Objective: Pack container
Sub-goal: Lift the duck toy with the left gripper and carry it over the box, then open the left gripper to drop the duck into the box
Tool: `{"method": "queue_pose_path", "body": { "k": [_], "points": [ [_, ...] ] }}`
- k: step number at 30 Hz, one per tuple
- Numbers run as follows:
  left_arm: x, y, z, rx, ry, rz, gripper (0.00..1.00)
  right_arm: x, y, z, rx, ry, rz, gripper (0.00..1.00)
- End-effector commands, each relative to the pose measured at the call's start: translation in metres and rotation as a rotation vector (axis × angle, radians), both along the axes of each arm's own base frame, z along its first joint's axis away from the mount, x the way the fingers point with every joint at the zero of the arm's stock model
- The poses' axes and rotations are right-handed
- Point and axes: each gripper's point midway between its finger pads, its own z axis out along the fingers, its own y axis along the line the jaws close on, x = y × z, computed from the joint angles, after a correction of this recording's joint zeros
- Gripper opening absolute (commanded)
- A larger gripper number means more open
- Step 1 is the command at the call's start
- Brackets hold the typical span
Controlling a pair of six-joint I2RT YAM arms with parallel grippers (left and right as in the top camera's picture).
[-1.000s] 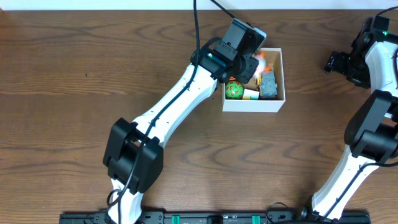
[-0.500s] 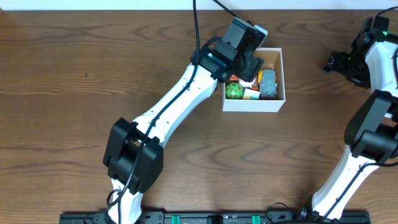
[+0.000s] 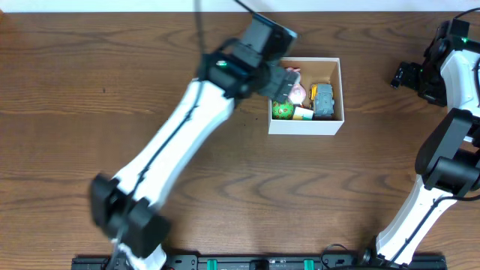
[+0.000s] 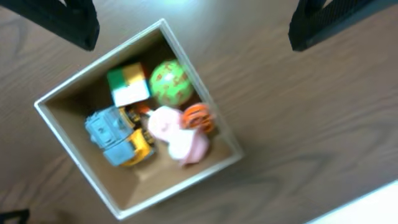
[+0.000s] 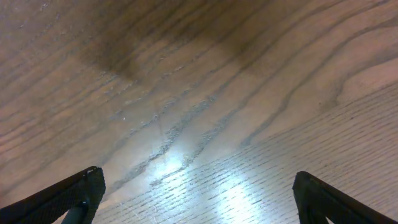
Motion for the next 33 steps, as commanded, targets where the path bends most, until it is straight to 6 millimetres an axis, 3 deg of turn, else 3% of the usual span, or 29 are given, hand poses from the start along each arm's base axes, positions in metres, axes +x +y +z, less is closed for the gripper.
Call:
{"method": "queue_pose_path", "body": {
  "k": [1,4,7,9,14,19,23,33],
  "points": [
    [-0.010,0.030,0.030,0.009,-0.042,0.053,0.98,-0.002,-0.004,0.000,-0.001,0.000,-0.017,0.99],
    [-0.021,0.050,0.041,0.024,-0.059,0.087,0.98,-0.002,-0.004,0.000,-0.001,0.000,-0.017,0.99],
    [-0.029,0.083,0.043,0.066,-0.100,0.233,0.98,-0.002,-0.004,0.000,-0.001,0.000,-0.017,0.99],
    [-0.038,0.103,0.038,0.071,-0.130,0.324,0.98,-0.002,-0.004,0.000,-0.001,0.000,-0.017,0.99],
    [-0.070,0.124,0.013,-0.002,-0.206,0.356,0.98,-0.002,-0.004,0.000,-0.001,0.000,-0.018,0.99],
    [-0.091,0.136,-0.016,-0.102,-0.305,0.374,0.98,-0.002,-0.004,0.000,-0.001,0.000,-0.017,0.99],
    [-0.092,0.137,-0.043,-0.150,-0.343,0.386,0.98,-0.002,-0.004,0.000,-0.001,0.000,-0.018,0.99],
    [-0.100,0.142,-0.102,-0.083,-0.195,0.430,0.98,-0.002,-0.004,0.000,-0.001,0.000,-0.017,0.99]
  ]
}}
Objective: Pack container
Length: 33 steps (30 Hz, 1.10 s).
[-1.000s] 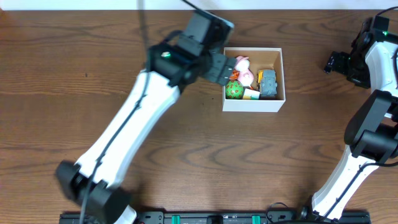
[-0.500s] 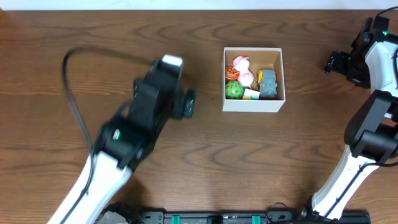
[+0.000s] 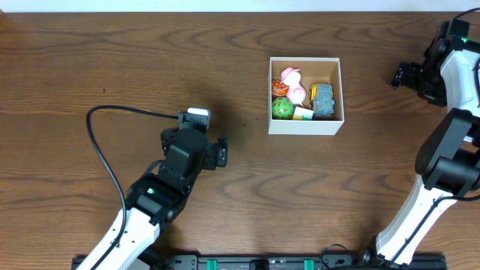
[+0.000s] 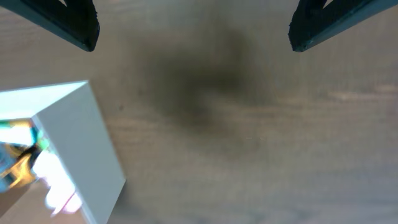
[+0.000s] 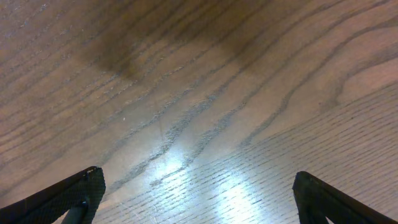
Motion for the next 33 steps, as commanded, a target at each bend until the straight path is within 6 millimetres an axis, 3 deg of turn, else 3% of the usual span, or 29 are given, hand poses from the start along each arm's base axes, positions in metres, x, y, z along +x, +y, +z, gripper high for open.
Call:
{"method": "queue_pose_path", "body": {
  "k": [1,21,29,33],
  "points": [
    [0.000,0.003,-0.007,0.002,0.027,0.027,0.98,-0.002,-0.004,0.000,-0.001,0.000,-0.018,0.99],
    [-0.002,-0.002,-0.004,-0.040,0.031,0.009,0.98,-0.002,-0.004,0.000,-0.001,0.000,-0.018,0.99],
    [0.004,0.042,0.013,-0.184,-0.153,0.113,0.98,-0.002,-0.004,0.000,-0.001,0.000,-0.018,0.99],
    [-0.002,0.060,0.016,-0.291,-0.270,0.104,0.98,-0.002,-0.004,0.000,-0.001,0.000,-0.018,0.99]
  ]
}}
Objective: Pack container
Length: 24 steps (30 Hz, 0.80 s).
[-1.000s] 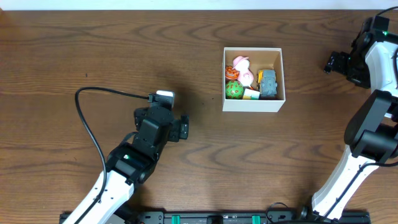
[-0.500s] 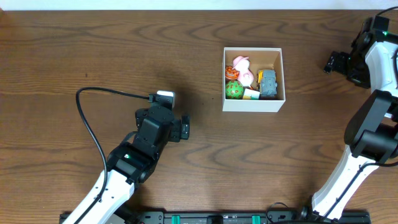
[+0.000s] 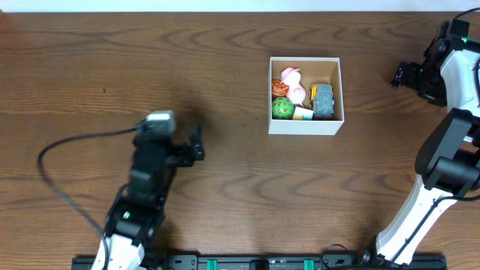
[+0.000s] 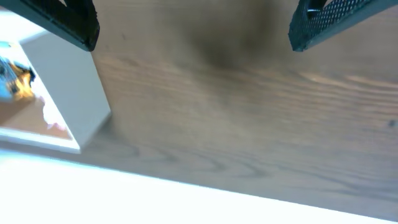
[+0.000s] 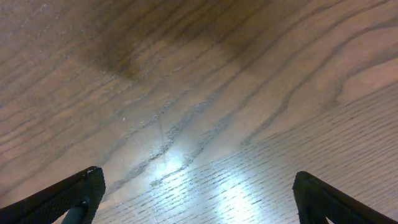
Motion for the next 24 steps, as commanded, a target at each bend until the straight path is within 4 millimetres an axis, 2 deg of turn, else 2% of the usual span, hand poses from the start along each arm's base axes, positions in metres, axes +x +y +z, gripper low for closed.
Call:
{"method": "queue_pose_path", "body": {
  "k": [1,4,9,15,19,24],
  "points": [
    [-0.012,0.005,-0.007,-0.076,-0.058,-0.049,0.98,-0.002,-0.004,0.000,-0.001,0.000,-0.017,0.99],
    [-0.018,0.017,0.001,-0.093,-0.155,-0.022,0.98,-0.002,-0.004,0.000,-0.001,0.000,-0.017,0.99],
    [-0.028,0.031,0.036,-0.108,-0.349,0.016,0.98,-0.002,-0.004,0.000,-0.001,0.000,-0.017,0.99],
    [-0.043,0.040,0.068,-0.113,-0.487,0.039,0.98,-0.002,-0.004,0.000,-0.001,0.000,-0.017,0.99],
    [-0.052,0.043,0.081,-0.114,-0.541,0.047,0.98,-0.002,-0.004,0.000,-0.001,0.000,-0.017,0.99],
    [-0.062,0.044,0.081,-0.071,-0.563,0.045,0.98,-0.002,-0.004,0.000,-0.001,0.000,-0.017,0.99]
  ]
}}
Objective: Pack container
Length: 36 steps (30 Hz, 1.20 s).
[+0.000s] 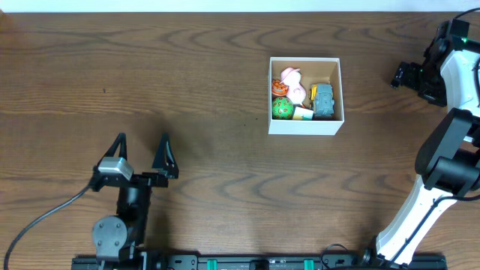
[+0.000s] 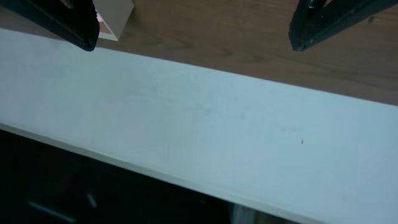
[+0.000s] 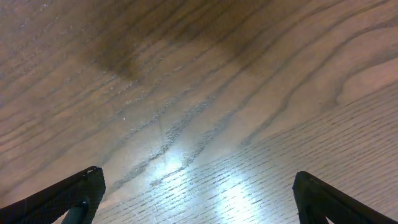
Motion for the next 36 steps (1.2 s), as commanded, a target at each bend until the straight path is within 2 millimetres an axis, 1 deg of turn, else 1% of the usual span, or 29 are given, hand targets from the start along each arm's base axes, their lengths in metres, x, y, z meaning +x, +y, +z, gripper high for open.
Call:
{"method": "queue_pose_path", "body": {
  "k": [1,7,11,16,18,21,26,28,32,35,36],
  "points": [
    [-0.005,0.001,0.000,0.045,-0.031,0.006,0.98,-0.002,-0.004,0.000,-0.001,0.000,-0.017,0.99],
    [-0.011,0.004,-0.006,0.048,-0.069,0.024,0.98,-0.002,-0.004,0.000,-0.001,0.000,-0.018,0.99],
    [-0.009,0.005,-0.012,0.051,-0.069,0.025,0.98,-0.002,-0.004,0.000,-0.001,0.000,-0.017,0.99],
    [-0.009,0.008,-0.014,0.048,-0.069,0.048,0.98,-0.002,-0.004,0.000,-0.001,0.000,-0.017,0.99],
    [-0.007,0.012,-0.020,0.060,-0.055,0.069,0.98,-0.002,-0.004,0.000,-0.001,0.000,-0.017,0.99],
    [-0.002,0.017,-0.040,0.090,0.001,0.103,0.98,-0.002,-0.004,0.000,-0.001,0.000,-0.018,0.99],
    [-0.001,0.017,-0.049,0.158,0.032,0.113,0.98,-0.002,-0.004,0.000,-0.001,0.000,-0.017,0.99],
    [0.000,0.017,-0.062,0.203,0.082,0.114,0.98,-0.002,-0.004,0.000,-0.001,0.000,-0.017,0.99],
    [0.000,0.017,-0.100,0.303,0.230,0.102,0.98,-0.002,-0.004,0.000,-0.001,0.000,-0.017,0.99],
    [-0.001,0.018,-0.116,0.308,0.296,0.097,0.98,-0.002,-0.004,0.000,-0.001,0.000,-0.017,0.99],
    [-0.002,0.018,-0.118,0.308,0.304,0.096,0.98,-0.002,-0.004,0.000,-0.001,0.000,-0.017,0.99]
  ]
}}
